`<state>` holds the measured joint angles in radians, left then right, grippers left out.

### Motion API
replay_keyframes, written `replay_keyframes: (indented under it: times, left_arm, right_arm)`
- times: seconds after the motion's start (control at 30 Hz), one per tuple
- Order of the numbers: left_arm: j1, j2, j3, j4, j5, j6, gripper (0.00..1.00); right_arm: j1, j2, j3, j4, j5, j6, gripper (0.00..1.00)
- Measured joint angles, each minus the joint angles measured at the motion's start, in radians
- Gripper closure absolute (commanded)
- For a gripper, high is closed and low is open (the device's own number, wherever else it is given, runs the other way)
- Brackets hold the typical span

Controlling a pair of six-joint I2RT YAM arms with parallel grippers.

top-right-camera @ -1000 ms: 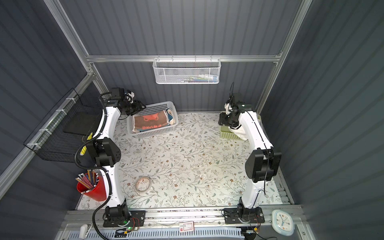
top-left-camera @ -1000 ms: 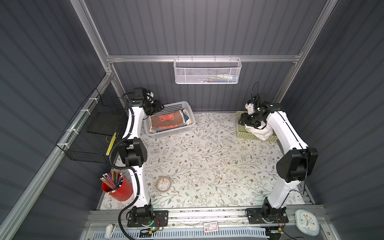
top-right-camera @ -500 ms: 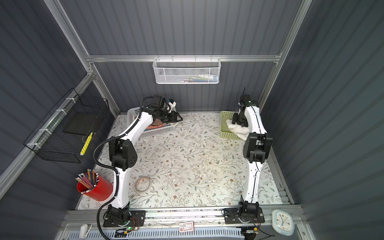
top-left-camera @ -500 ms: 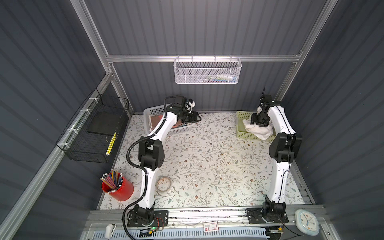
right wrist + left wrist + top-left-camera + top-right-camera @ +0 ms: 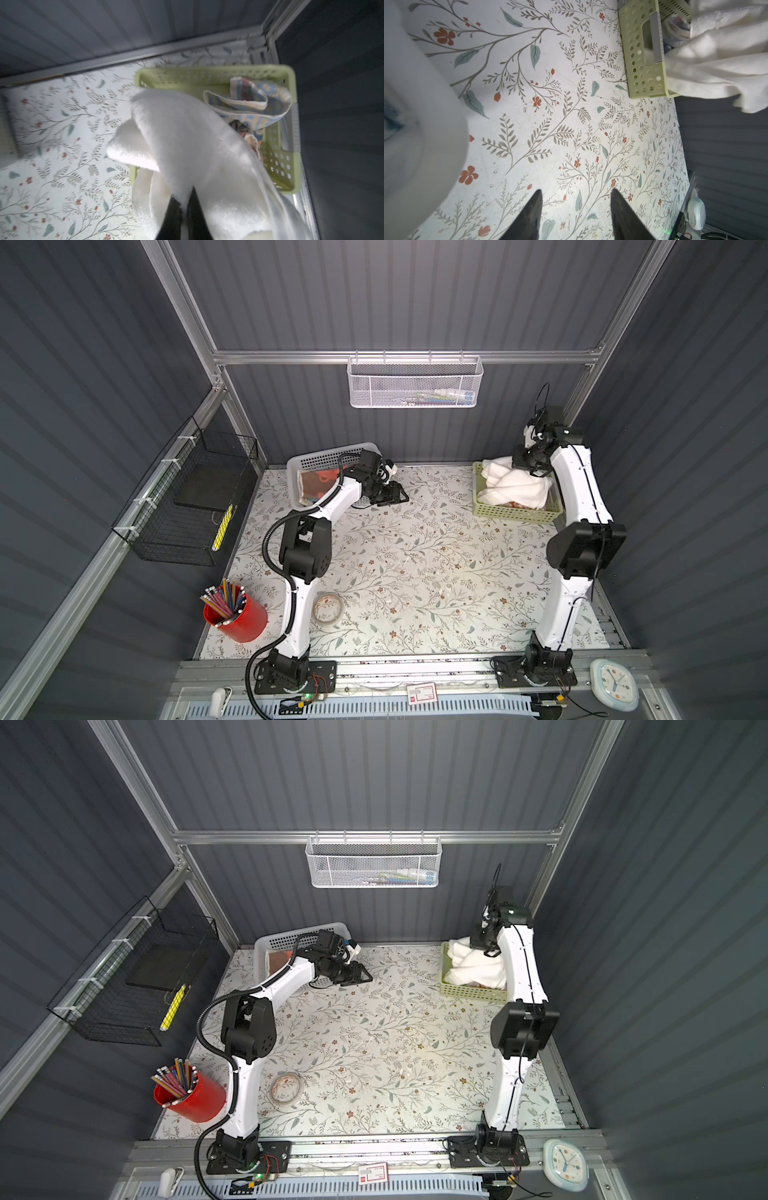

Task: Fold and stack the towels
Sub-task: 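Grasp the white towel in the green basket with the right gripper and lift it out, then lay the white towel on the table with the right gripper while the left gripper returns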

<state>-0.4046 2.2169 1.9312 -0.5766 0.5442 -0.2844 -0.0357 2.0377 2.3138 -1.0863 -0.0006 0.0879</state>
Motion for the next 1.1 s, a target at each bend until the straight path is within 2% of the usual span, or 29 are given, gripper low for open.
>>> replay_keyframes:
  times: [0.13,0.33,0.47,0.57,0.6,0.67,0.7,0.83,1.0,1.1]
  left_arm:
    - [0.000,-0.068,-0.039,0.027,0.000,-0.008,0.47]
    - [0.000,-0.183,-0.115,0.053,0.003,-0.014,0.47]
    - [0.000,-0.250,-0.157,0.054,-0.013,-0.014,0.47]
    - [0.000,-0.296,-0.187,0.054,-0.033,-0.014,0.47]
    - [0.000,-0.314,-0.201,0.053,-0.041,-0.014,0.46]
    - [0.004,-0.343,-0.231,0.051,-0.058,-0.013,0.46]
    - [0.008,-0.358,-0.250,0.049,-0.070,-0.014,0.46]
    - [0.019,-0.392,-0.317,0.031,-0.113,-0.013,0.46]
    - [0.016,-0.392,-0.365,-0.005,-0.168,-0.006,0.46]
    - [-0.027,-0.391,-0.383,-0.025,-0.218,0.007,0.46]
  right_arm:
    - [0.039,-0.121,0.010,0.021,-0.016,-0.022,1.00]
    - [0.089,-0.183,0.011,0.000,-0.026,-0.037,1.00]
    - [0.200,-0.226,-0.014,-0.024,-0.018,-0.045,1.00]
    - [0.300,-0.301,-0.113,-0.023,-0.031,-0.034,0.99]
    - [0.332,-0.340,-0.179,-0.011,-0.050,-0.018,0.93]
    - [0.377,-0.419,-0.337,0.035,-0.103,0.020,0.67]
    - [0.393,-0.460,-0.436,0.076,-0.138,0.044,0.57]
    - [0.416,-0.515,-0.753,0.177,-0.281,0.137,0.48]
    - [0.393,-0.497,-0.920,0.209,-0.290,0.192,0.46]
    - [0.340,-0.513,-0.989,0.228,-0.284,0.217,0.46]
